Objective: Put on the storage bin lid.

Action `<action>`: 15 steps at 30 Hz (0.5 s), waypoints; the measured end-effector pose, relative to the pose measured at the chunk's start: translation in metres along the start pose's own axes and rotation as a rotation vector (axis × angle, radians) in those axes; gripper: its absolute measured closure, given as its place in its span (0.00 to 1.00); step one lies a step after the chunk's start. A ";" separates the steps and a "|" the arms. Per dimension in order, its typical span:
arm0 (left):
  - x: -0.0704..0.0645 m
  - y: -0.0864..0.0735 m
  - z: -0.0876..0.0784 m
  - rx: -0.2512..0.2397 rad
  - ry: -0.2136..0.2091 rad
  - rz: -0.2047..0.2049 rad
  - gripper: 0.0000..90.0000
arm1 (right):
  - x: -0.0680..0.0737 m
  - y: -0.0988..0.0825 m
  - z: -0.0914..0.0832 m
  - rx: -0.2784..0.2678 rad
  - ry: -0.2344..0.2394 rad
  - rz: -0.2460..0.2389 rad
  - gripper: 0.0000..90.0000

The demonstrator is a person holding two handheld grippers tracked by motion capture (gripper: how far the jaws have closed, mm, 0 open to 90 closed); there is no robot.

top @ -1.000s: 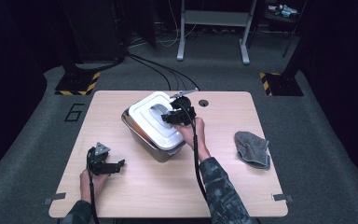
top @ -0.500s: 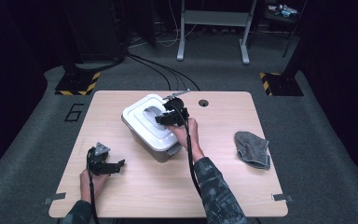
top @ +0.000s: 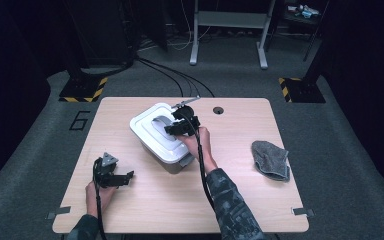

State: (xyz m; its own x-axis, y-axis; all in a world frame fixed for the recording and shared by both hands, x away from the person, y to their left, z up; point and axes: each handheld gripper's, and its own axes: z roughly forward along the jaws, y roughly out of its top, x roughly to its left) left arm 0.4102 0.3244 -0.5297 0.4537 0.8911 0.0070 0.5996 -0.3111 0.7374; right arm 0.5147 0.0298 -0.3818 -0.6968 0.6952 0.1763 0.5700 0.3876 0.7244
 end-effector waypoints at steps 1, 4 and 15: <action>0.000 0.000 0.000 0.000 0.000 0.000 0.13 | 0.000 0.000 0.000 0.000 0.000 0.000 0.71; 0.000 0.000 0.000 -0.004 0.001 -0.006 0.13 | 0.000 0.001 -0.004 -0.007 -0.006 -0.003 0.60; 0.000 0.000 0.000 -0.004 0.001 -0.005 0.13 | 0.002 -0.001 -0.027 -0.028 -0.077 -0.004 0.26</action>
State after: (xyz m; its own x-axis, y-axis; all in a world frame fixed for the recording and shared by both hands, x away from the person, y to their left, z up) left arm 0.4102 0.3240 -0.5300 0.4499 0.8931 0.0042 0.5990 -0.3053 0.7403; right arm 0.5009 0.0146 -0.3641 -0.6628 0.7388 0.1219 0.5539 0.3743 0.7437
